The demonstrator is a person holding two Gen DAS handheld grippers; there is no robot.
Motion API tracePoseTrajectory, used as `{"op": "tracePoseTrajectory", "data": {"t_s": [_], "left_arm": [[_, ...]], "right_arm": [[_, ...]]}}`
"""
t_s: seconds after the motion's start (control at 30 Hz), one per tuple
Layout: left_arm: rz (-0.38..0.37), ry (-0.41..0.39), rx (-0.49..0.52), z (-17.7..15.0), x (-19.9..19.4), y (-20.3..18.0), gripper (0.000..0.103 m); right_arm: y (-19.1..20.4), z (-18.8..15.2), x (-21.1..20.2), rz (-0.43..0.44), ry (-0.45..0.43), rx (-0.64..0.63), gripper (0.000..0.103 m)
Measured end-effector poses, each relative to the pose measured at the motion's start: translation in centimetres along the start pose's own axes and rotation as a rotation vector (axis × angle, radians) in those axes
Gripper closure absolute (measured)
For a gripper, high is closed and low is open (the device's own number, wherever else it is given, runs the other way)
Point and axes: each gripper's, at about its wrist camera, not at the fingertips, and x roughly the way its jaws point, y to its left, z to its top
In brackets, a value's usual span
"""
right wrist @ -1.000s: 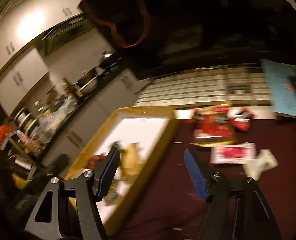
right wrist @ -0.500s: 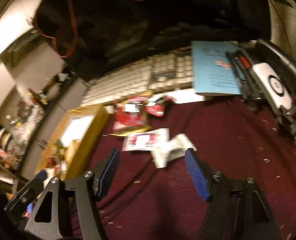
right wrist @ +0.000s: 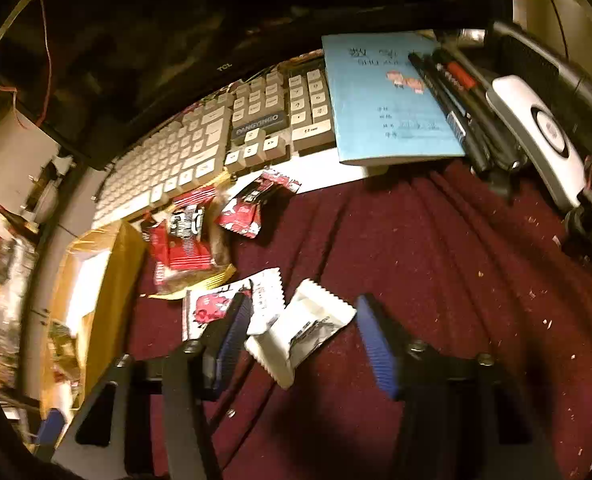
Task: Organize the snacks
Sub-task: 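Swing both tools back to the snacks on the cloth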
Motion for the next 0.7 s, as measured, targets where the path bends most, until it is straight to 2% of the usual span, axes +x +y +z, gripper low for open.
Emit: {"op": "tracePoseTrajectory", "data": {"t_s": [0.07,0.23,0.37,0.57,0.7], "left_arm": [[-0.001,0.0,0.0,0.0,0.0,0.0,0.026],[0.0,0.008,0.009,-0.1,0.3,-0.5,0.026],[0.001,0.016,0.019,-0.2,0.6,-0.9,0.026],[-0.028,0.082,0.021,0.0,2.6,-1.6,0.026],[-0.037,0.11,0.018,0.6,4.1,-1.8,0.026]], "right_arm": [[0.4,-0.3,-0.1,-0.056,-0.021,-0.019,0.068],[0.5,-0.9,-0.6,-0.083,-0.042,-0.047,0.071],[-0.1,-1.5,-1.4,0.013,-0.054,-0.045,0.071],[-0.7,-2.5,-2.8,0.078,-0.111,-0.068,0.071],[-2.0,-2.5,-2.8,0.121,-0.121,-0.026,0.071]]}}
